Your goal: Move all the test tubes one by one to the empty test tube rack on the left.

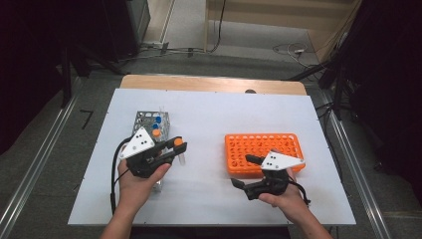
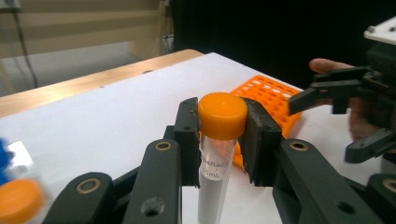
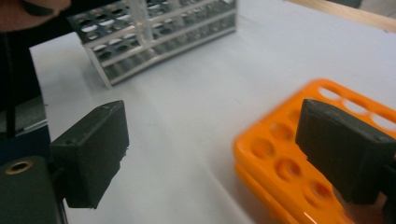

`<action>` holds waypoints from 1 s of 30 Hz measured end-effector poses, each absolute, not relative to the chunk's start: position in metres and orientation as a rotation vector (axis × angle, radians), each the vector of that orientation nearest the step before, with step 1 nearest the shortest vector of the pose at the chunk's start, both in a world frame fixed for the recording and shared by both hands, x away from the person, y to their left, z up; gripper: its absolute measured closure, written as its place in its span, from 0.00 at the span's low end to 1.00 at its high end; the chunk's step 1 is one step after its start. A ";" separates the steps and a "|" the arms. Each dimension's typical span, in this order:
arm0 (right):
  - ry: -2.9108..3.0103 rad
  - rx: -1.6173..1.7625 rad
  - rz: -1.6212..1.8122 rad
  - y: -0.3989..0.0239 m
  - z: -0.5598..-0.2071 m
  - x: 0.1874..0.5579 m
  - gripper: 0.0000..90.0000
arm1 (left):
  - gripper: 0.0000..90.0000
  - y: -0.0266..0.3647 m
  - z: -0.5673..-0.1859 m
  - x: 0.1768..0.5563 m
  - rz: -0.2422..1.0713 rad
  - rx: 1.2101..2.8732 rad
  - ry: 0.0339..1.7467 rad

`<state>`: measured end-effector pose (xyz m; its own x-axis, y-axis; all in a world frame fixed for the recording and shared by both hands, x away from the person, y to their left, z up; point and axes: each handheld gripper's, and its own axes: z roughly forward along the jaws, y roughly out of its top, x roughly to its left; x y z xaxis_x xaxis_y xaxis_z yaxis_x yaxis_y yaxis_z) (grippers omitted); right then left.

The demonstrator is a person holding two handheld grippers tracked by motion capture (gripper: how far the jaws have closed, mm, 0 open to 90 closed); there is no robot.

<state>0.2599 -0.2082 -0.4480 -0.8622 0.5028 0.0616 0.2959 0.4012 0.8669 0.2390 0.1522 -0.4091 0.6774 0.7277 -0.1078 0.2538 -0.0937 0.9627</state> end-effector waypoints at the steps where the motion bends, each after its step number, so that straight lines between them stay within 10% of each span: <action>1: 2.434 0.730 1.440 -0.214 -0.449 0.260 0.05 | 0.78 0.156 -0.409 0.240 0.489 1.654 0.817; 30: 2.339 0.915 1.387 -0.301 -0.465 0.259 0.03 | 0.78 0.200 -0.415 0.255 0.712 1.583 0.987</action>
<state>0.2589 -0.3008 -0.4649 -0.7637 0.6402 0.0832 0.3802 0.3419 0.8594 0.2553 0.2004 -0.4151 0.4747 0.8787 -0.0508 0.2291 -0.0677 0.9710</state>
